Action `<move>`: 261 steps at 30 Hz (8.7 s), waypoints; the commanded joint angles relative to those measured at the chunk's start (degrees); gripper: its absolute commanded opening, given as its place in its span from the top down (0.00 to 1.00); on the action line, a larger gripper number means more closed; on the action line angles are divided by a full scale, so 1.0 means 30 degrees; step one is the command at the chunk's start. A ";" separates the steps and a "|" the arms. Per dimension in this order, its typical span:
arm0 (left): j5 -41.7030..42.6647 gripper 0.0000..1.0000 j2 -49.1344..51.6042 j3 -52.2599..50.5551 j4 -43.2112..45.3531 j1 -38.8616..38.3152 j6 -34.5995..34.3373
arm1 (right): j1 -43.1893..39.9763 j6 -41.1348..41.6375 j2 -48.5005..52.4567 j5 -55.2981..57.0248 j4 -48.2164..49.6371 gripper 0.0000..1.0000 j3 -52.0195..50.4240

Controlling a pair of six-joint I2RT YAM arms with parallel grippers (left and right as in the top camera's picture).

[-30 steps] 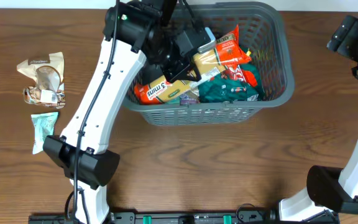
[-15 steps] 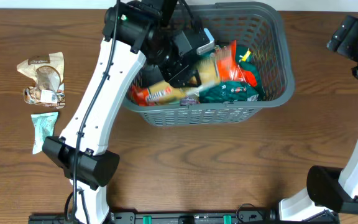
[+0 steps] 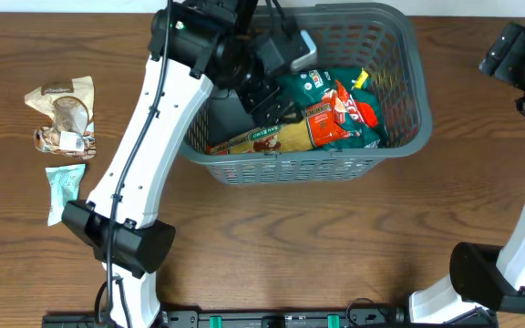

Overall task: Pack container
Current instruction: 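Lower the spaghetti pack into the basket and open the left gripper, then move the left gripper to the clear snack bag at left, then grasp the clear snack bag with the left gripper, then lift the snack bag with the left gripper and swing toward basket, then lower the snack bag into the basket and open the left gripper, then move the left gripper back to the mint-green wipes packet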

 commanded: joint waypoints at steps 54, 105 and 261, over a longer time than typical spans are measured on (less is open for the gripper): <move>-1.0856 0.10 -0.0124 -0.8182 0.5515 1.6480 -0.8845 | -0.0066 0.0233 -0.0117 0.0189 -0.0036 0.01 0.0175; -0.7395 0.24 0.4495 -1.3843 1.4921 1.7930 -0.7125 | -0.0058 0.0233 -0.0117 0.0189 -0.0044 0.01 0.0175; -0.2346 0.01 -0.1027 0.3330 -0.0364 0.3417 -0.8131 | -0.0066 0.0233 -0.0117 0.0189 -0.0036 0.01 0.0175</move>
